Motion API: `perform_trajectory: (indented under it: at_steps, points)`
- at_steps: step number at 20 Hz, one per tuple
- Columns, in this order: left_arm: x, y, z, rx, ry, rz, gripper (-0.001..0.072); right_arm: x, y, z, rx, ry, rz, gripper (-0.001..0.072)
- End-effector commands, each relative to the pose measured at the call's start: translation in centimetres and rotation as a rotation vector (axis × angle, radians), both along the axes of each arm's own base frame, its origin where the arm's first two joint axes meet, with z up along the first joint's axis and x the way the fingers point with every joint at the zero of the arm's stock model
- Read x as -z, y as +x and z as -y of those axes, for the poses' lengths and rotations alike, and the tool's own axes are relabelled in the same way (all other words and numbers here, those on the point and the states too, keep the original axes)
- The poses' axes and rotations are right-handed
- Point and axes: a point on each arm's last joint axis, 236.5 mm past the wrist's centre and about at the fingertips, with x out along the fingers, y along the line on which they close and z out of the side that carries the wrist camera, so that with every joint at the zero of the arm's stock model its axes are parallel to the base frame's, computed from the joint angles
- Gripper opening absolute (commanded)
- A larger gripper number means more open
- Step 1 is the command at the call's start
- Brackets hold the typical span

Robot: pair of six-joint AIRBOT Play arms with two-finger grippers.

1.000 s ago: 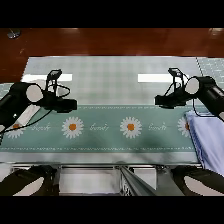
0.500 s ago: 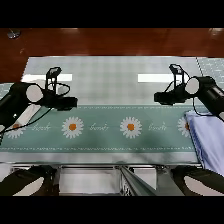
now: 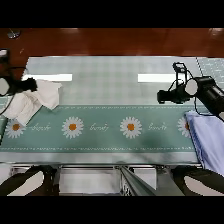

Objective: Fold the shirts.

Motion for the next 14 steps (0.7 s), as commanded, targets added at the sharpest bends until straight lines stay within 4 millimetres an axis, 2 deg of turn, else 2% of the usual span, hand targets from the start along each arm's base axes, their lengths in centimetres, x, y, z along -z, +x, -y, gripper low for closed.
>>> perform_trajectory:
  at_steps: [1,4,6,9,10,12,14]
  points:
    - [0.6,1.3,-7.7,-0.169,0.009,0.092,0.0702,0.1,-0.5,-0.7,0.018,0.036,-0.024,0.0620]
    - [6.5,2.1,-8.0,-0.144,0.001,-0.079,0.0700,-0.2,0.3,-1.6,0.029,0.083,0.011,0.0620]
    - [10.0,2.1,-7.5,-0.145,-0.019,-0.208,0.0699,-0.2,0.1,-2.2,0.037,0.109,0.002,0.0620]
    - [13.5,1.3,-5.8,-0.100,-0.030,-0.405,0.0694,-0.3,0.0,-3.0,0.050,0.153,-0.007,0.0620]
    - [14.1,1.1,-5.1,-0.082,-0.048,-0.451,0.0576,-0.4,-0.1,-3.3,0.053,0.165,-0.008,0.0620]
    - [14.4,1.1,-3.2,-0.042,-0.122,-0.479,0.0033,-0.9,-0.1,-3.6,0.056,0.183,0.002,0.0620]
    - [12.5,2.6,-0.3,0.020,-0.228,-0.422,0.0038,-2.3,0.0,-3.6,0.051,0.188,0.038,0.0620]
